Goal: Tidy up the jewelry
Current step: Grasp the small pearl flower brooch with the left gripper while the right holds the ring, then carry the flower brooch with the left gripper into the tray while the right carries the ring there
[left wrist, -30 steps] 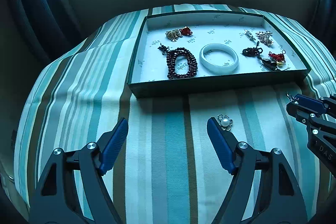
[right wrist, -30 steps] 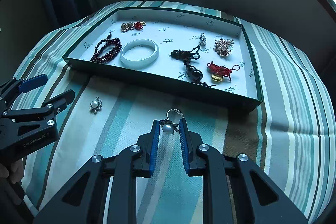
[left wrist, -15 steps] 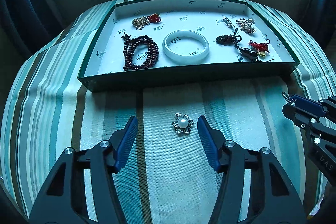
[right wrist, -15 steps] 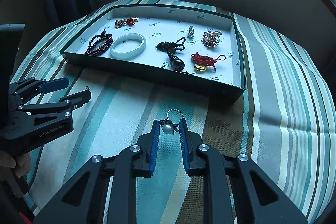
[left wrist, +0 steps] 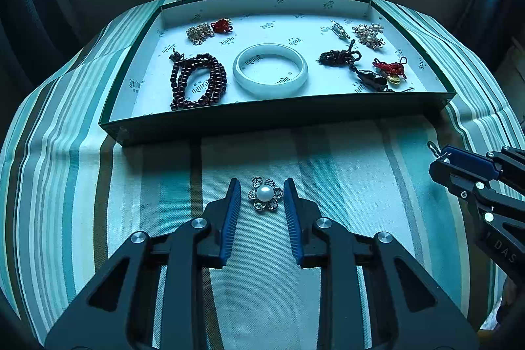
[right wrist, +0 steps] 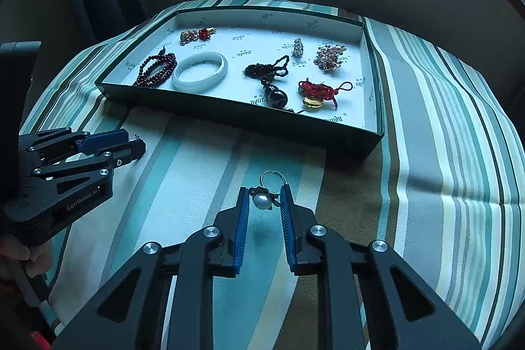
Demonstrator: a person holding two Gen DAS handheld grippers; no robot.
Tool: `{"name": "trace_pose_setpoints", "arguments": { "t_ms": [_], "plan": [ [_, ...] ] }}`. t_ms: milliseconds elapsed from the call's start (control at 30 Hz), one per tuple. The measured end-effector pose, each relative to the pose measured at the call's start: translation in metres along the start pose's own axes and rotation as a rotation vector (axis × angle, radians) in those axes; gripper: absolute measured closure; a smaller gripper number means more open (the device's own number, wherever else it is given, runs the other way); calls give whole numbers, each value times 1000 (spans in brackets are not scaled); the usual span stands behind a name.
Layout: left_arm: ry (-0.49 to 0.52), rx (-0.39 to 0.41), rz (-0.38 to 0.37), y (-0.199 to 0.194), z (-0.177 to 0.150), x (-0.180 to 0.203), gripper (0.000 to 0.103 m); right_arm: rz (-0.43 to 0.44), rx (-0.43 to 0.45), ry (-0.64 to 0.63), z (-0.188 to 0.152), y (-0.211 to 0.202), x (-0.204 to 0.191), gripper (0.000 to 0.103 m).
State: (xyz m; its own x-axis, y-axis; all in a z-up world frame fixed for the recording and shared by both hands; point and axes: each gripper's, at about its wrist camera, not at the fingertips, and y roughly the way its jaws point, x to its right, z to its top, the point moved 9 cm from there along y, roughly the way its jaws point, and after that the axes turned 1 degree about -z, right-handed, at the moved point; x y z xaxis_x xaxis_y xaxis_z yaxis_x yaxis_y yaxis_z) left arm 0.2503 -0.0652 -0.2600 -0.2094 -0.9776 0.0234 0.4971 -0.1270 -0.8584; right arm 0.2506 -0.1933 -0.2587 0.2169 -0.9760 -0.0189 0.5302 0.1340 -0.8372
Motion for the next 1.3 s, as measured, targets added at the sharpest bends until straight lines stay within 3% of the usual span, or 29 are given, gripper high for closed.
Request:
{"name": "trace_pose_setpoints", "arguments": {
  "t_ms": [433,833,1300],
  "plan": [
    [0,5,-16,-3,-2,0,82,0,-5,-2,-2,3,-3,83],
    [11,14,14,-6,1,-2,82,3,2,-1,-1,1,-8,83],
    [2,78,7,-30,18,-7,82,17,57,-6,16,-18,-17,83]
  ]
}}
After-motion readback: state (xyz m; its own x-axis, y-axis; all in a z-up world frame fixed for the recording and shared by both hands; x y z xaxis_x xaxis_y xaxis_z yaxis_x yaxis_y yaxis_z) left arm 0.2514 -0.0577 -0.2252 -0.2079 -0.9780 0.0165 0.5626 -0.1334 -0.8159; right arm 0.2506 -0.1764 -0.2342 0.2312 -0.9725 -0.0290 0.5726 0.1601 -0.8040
